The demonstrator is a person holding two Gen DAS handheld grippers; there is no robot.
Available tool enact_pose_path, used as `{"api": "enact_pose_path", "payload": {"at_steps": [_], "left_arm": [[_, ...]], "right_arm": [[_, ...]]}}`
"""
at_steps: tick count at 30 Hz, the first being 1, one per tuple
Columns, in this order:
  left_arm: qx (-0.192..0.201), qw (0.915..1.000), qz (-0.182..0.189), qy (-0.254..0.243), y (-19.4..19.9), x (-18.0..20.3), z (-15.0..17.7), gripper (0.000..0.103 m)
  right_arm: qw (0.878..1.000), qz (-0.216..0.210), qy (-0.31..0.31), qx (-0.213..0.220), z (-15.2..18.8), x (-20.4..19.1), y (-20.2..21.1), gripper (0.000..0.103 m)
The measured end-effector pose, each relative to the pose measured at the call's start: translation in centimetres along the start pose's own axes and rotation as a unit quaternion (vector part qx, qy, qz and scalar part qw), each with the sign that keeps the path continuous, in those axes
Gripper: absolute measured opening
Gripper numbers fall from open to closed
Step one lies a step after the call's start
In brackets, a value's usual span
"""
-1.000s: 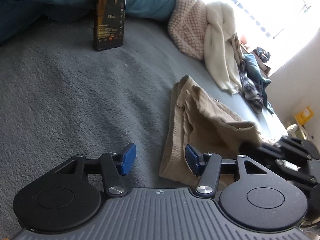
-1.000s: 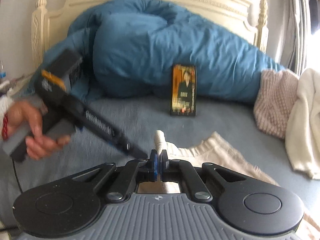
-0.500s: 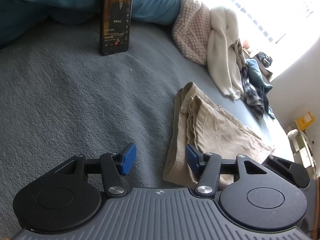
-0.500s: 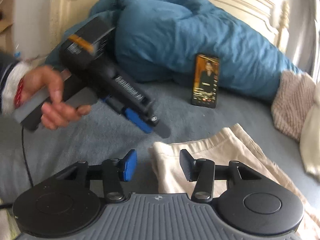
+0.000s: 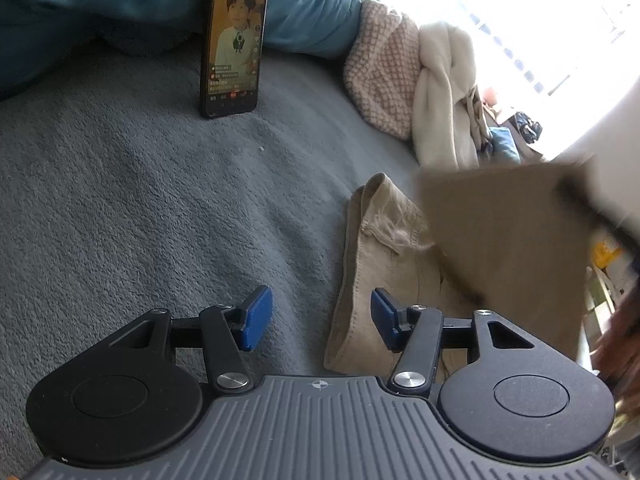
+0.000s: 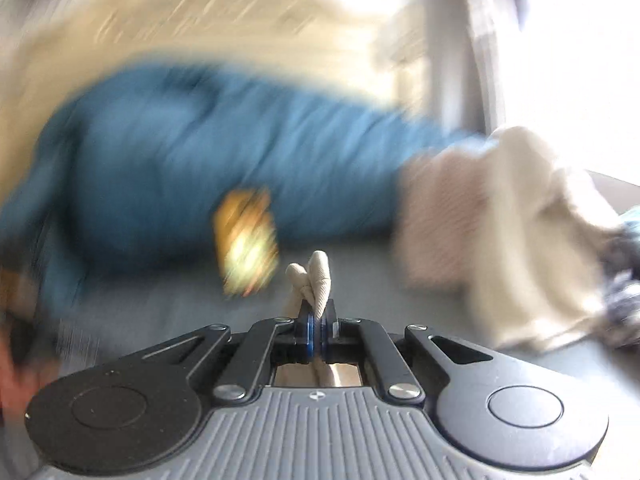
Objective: Fold clothes
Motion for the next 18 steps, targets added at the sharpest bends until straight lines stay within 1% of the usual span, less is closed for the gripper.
{"api": "enact_pose_path", "payload": {"at_steps": [1,2,3,4,6,7,8,10,11,12,13,14,15,18], "left_arm": [[-0.001,1.0000,-0.001,0.000,-0.1,0.0,0.0,0.055],[-0.002,1.0000,-0.003,0.001,-0.1,-0.1,0.0,0.055],[-0.002,1.0000,-0.004,0.001,-0.1,-0.1,0.0,0.055],[-0.003,1.0000,-0.004,0.002,-0.1,-0.1,0.0,0.055],[-0.004,1.0000,-0.006,0.001,-0.1,-0.2,0.0,0.055],[-0.005,1.0000,-0.007,0.001,-0.2,-0.3,0.0,0.055],[-0.006,0.9999,-0.009,0.002,-0.1,-0.4,0.0,0.055],[-0.007,0.9999,-0.010,0.002,0.0,-0.5,0.1,0.055],[-0.008,0.9999,-0.011,0.000,0.1,-0.5,0.1,0.055],[-0.008,0.9999,-0.012,-0.003,0.2,-0.5,0.1,0.055],[-0.007,0.9999,-0.013,-0.004,0.2,-0.6,0.1,0.055],[-0.007,0.9999,-0.013,-0.002,0.2,-0.7,0.0,0.055],[-0.006,0.9999,-0.013,0.000,0.2,-0.7,-0.1,0.055],[-0.004,0.9999,-0.013,0.003,0.2,-0.9,-0.3,0.055]], "right_arm": [[1.000,0.015,-0.002,0.024,-1.4,0.7,0.8,0.003],[0.999,0.019,0.016,0.039,-2.0,0.2,1.3,0.003],[0.998,0.021,0.038,0.050,-2.4,-0.5,1.6,0.003],[0.997,0.017,0.068,0.046,-1.8,-1.8,1.2,0.003],[0.991,-0.007,0.133,0.009,1.1,-5.0,-0.8,0.003],[0.985,-0.021,0.168,-0.013,2.8,-6.6,-1.8,0.003],[0.976,-0.038,0.210,-0.044,5.4,-8.2,-3.2,0.003],[0.953,-0.071,0.272,-0.110,10.5,-11.0,-5.5,0.003],[0.947,-0.082,0.286,-0.121,12.0,-11.9,-5.8,0.003],[0.945,-0.083,0.295,-0.118,12.5,-12.6,-5.7,0.003],[0.944,-0.080,0.297,-0.117,12.4,-12.8,-5.6,0.003],[0.945,-0.080,0.294,-0.116,12.1,-12.8,-5.6,0.003],[0.949,-0.083,0.279,-0.118,11.6,-12.4,-5.7,0.003],[0.952,-0.083,0.274,-0.106,10.3,-12.2,-5.1,0.003]]}}
Point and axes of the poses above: each gripper's, at about its wrist camera, not at the fingertips, and y roughly against the way its jaws point, x to its right, z to its underside, the point moved 5 cm from there along -y, roughly the way its jaws point, and after that the axes turned 5 degrees about y, right-handed, at the moved point
